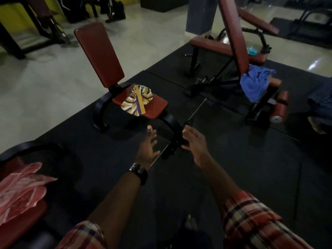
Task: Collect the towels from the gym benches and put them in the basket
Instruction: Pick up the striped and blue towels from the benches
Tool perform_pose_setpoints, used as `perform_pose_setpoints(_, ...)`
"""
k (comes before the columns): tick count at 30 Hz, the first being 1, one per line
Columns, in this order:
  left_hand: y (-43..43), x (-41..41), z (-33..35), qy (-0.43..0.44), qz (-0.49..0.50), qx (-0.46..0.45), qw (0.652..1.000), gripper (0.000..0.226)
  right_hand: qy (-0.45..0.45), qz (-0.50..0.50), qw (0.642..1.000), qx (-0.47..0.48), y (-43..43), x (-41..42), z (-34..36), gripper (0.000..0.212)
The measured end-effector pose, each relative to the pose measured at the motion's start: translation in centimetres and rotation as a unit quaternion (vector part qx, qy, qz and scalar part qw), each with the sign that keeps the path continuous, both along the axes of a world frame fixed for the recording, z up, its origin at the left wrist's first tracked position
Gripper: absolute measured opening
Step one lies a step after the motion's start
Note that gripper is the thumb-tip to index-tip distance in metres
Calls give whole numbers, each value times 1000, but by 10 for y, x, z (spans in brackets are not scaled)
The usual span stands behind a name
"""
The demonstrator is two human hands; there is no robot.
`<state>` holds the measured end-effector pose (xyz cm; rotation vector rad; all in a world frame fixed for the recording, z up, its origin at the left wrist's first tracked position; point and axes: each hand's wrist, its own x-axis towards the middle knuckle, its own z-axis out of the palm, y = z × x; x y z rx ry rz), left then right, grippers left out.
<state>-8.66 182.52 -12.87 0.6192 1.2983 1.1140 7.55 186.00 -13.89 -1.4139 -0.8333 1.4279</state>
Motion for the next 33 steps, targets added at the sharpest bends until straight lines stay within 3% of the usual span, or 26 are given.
perform_pose_setpoints(12, 266, -31, -50, 39, 60, -43, 997, 71, 33, 63, 996, -61, 301, -41, -54, 36)
perform_pose_setpoints(18, 374, -60, -82, 33, 88, -93, 991, 66, 11, 95, 991, -93, 408, -66, -78, 32)
perform_pose_setpoints(25, 545, -124, -174, 24, 85, -140, 986, 63, -46, 118, 980, -155, 546, -121, -148, 41)
perform_pose_setpoints(29, 630, -165, -235, 25, 118, -168, 978, 48, -76, 135, 969, -191, 607, -152, -183, 38)
perform_pose_setpoints(31, 657, -183, -262, 60, 91, -173, 979, 46, -82, 135, 967, -200, 627, -161, -194, 35)
perform_pose_setpoints(33, 686, -200, -292, 156, 23, -202, 967, 45, -88, 133, 963, -215, 648, -168, -209, 34)
